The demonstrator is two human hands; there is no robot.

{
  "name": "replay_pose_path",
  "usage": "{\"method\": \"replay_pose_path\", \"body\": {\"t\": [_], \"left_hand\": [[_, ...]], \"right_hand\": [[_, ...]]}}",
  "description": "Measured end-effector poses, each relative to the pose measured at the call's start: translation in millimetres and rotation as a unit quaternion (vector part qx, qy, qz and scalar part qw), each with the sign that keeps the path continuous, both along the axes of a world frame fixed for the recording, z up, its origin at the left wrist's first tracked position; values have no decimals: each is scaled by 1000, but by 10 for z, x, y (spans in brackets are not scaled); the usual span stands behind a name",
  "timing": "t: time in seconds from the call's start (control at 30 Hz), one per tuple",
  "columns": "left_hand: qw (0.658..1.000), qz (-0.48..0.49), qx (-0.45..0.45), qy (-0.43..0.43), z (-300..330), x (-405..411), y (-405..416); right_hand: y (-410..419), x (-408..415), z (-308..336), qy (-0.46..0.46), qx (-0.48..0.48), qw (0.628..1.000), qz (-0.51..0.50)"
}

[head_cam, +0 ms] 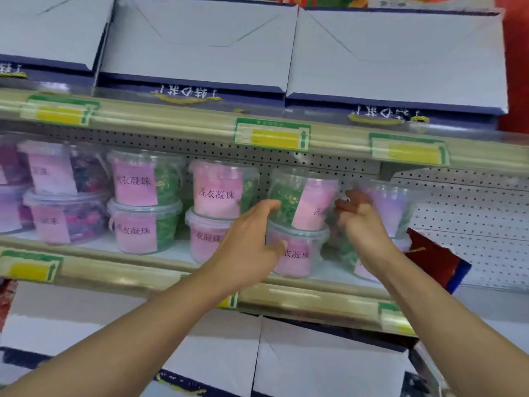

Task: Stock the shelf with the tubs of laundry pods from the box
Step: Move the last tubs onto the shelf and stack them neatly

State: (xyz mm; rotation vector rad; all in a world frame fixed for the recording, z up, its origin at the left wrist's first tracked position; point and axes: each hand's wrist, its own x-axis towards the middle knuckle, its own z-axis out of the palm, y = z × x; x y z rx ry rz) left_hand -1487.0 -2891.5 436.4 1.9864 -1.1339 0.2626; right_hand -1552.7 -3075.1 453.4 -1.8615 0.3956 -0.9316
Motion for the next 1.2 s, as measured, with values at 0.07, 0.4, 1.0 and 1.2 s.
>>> {"method": "replay_pose_path", "body": {"t": [0.07, 0.4, 1.0, 1.2], "left_hand": [[999, 8, -9, 52, 27, -1, -101], [988, 46, -16, 144, 120, 121, -310], [994, -7, 101, 28, 83, 100, -65], [994, -27, 97, 37, 1, 137, -25]], "right_hand": [[-48, 54, 17, 32, -3, 998, 55], [16, 36, -102, -23, -95, 995, 32], [381, 31, -90, 28, -136, 984, -115], [421, 21, -44, 36, -160, 977, -137]]}}
